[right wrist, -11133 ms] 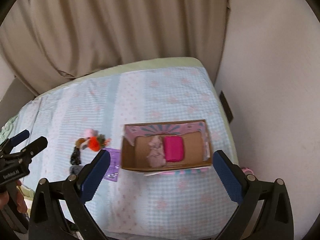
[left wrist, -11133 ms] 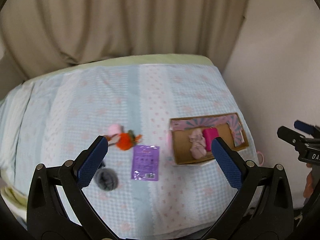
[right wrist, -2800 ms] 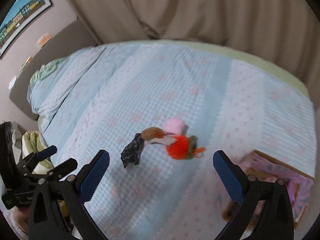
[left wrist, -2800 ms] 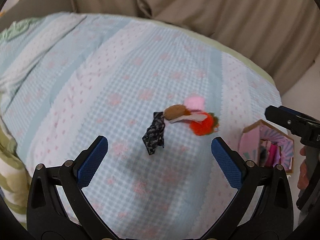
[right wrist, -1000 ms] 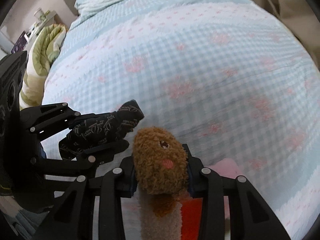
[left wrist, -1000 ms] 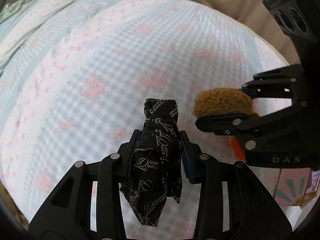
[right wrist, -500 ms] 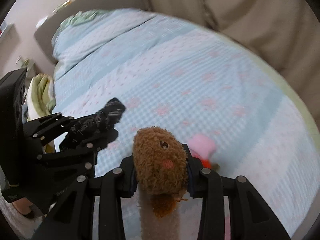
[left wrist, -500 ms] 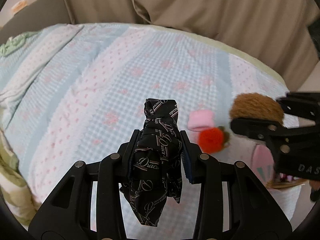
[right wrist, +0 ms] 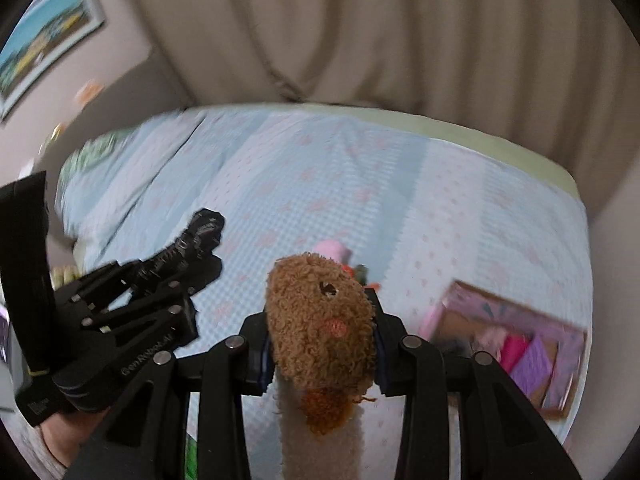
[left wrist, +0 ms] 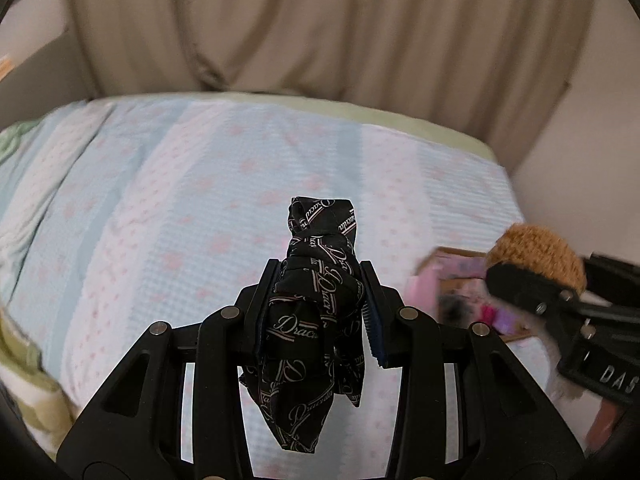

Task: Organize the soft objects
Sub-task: 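Lift black cloth with left tool while right tool carries plush over the box, then lower both held items into the box and open both tools, then withdraw both tools from the box toward the pink hair tie and orange pompom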

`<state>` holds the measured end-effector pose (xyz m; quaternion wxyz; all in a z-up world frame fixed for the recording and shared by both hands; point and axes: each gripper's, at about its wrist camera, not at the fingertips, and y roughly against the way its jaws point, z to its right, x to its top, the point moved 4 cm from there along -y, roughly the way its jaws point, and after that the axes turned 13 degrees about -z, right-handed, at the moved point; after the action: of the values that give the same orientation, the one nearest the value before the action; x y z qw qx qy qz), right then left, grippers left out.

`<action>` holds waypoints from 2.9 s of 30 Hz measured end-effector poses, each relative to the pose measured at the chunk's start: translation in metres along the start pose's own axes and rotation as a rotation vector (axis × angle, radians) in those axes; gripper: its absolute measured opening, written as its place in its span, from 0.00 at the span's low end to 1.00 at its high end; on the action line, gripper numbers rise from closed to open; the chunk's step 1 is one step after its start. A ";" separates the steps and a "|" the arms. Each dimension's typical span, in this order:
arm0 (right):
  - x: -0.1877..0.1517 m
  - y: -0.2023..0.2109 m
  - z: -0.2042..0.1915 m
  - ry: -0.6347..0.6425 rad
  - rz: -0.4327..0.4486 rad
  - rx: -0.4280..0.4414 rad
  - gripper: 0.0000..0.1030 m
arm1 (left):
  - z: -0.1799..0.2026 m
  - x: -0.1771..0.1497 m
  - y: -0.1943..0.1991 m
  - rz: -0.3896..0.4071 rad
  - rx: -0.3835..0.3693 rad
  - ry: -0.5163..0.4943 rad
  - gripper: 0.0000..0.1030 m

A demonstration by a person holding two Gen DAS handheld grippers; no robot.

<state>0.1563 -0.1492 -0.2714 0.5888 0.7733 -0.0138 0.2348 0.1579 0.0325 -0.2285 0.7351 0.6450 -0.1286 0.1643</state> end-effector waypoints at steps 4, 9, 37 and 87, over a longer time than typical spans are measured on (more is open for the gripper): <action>-0.021 0.023 0.037 -0.110 0.033 -0.031 0.34 | 0.049 0.007 0.010 0.021 -0.044 -0.087 0.34; -0.044 0.045 0.091 -0.216 0.049 -0.132 0.34 | 0.112 0.011 0.006 -0.004 -0.121 -0.164 0.34; -0.108 -0.074 0.374 -0.746 -0.158 -0.015 0.34 | 0.320 -0.022 -0.236 -0.479 -0.109 -0.375 0.34; -0.083 0.120 0.204 -0.376 0.107 -0.240 1.00 | 0.215 -0.002 0.007 -0.102 -0.126 -0.233 1.00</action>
<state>0.1179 -0.3939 -0.2347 0.6505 0.7259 -0.1920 0.1140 0.1587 -0.1795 -0.1940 0.7618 0.6179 -0.1900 0.0421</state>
